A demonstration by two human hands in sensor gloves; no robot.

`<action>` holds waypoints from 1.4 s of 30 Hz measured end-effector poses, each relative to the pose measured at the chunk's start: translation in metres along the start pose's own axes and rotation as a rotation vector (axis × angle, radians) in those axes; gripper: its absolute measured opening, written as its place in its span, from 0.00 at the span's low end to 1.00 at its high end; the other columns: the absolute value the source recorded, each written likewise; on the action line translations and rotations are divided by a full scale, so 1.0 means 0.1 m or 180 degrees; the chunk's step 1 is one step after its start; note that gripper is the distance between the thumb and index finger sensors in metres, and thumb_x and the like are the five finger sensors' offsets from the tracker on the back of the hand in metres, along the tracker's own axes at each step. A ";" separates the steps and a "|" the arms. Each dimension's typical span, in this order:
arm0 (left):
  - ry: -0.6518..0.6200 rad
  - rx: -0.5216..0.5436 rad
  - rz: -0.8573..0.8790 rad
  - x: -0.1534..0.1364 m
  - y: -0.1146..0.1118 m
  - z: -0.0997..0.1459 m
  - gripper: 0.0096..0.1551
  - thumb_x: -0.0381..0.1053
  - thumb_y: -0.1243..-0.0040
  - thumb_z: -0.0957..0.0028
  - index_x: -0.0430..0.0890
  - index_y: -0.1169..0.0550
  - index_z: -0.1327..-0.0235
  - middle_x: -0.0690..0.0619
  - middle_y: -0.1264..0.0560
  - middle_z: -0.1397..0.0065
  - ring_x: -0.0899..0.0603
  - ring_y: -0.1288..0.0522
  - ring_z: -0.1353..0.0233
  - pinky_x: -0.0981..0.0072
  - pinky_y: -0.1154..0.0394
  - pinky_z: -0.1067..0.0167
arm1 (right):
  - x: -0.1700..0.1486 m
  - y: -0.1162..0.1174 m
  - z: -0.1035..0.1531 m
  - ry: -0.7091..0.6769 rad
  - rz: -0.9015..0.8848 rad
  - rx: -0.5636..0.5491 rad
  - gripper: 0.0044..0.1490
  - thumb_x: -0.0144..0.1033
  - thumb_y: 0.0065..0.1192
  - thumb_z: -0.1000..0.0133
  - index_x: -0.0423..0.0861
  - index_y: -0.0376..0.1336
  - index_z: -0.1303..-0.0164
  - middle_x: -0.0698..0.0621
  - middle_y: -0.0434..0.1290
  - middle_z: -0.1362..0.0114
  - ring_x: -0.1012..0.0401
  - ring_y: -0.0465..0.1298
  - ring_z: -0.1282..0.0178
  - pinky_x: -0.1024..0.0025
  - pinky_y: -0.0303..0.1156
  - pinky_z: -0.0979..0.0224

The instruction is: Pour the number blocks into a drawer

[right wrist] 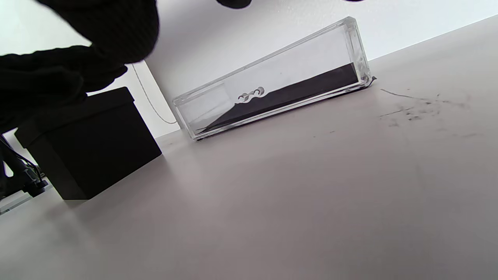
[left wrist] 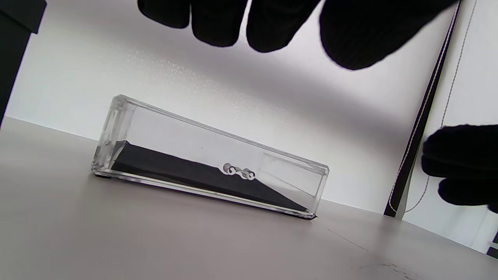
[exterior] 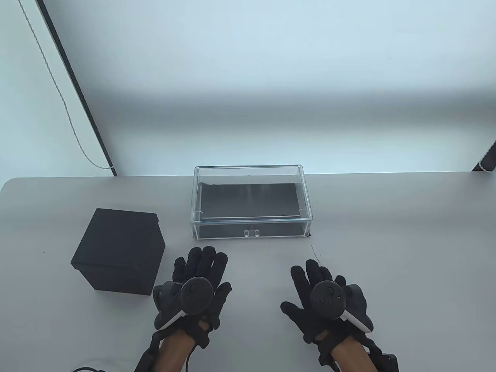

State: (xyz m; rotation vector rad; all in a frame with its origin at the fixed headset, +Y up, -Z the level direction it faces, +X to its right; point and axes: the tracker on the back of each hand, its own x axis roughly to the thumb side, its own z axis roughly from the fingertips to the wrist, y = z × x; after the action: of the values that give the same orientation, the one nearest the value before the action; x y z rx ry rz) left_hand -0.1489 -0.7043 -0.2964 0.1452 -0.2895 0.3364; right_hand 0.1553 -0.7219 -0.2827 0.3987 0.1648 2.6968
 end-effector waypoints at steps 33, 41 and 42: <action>0.1489 -0.0544 0.1096 -0.10 -0.51 -0.79 0.51 0.72 0.41 0.55 0.48 0.42 0.25 0.42 0.34 0.20 0.30 0.34 0.25 0.33 0.36 0.33 | -0.08 -0.03 0.04 -0.0011 -0.0158 -0.0014 0.57 0.66 0.59 0.50 0.50 0.39 0.22 0.38 0.38 0.16 0.33 0.45 0.20 0.23 0.37 0.29; 0.2155 -0.0628 0.1648 -0.18 -0.68 -1.05 0.52 0.72 0.39 0.57 0.44 0.40 0.28 0.40 0.31 0.24 0.30 0.29 0.29 0.35 0.31 0.37 | -0.12 -0.09 0.06 0.0010 -0.0210 -0.0089 0.57 0.66 0.59 0.50 0.49 0.40 0.22 0.38 0.38 0.16 0.33 0.45 0.20 0.23 0.38 0.29; 0.2237 -0.0641 0.1718 -0.19 -0.70 -1.08 0.52 0.72 0.39 0.57 0.44 0.40 0.28 0.39 0.31 0.24 0.30 0.28 0.30 0.36 0.30 0.37 | -0.12 -0.09 0.06 0.0013 -0.0215 -0.0098 0.57 0.66 0.59 0.50 0.49 0.40 0.22 0.38 0.38 0.16 0.33 0.45 0.20 0.23 0.38 0.29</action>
State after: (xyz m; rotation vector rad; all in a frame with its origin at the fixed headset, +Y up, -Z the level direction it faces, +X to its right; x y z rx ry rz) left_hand -0.1146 -0.7552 -0.4111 -0.2578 0.3460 0.8605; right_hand 0.1716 -0.7183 -0.2813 0.3719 0.1351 2.6307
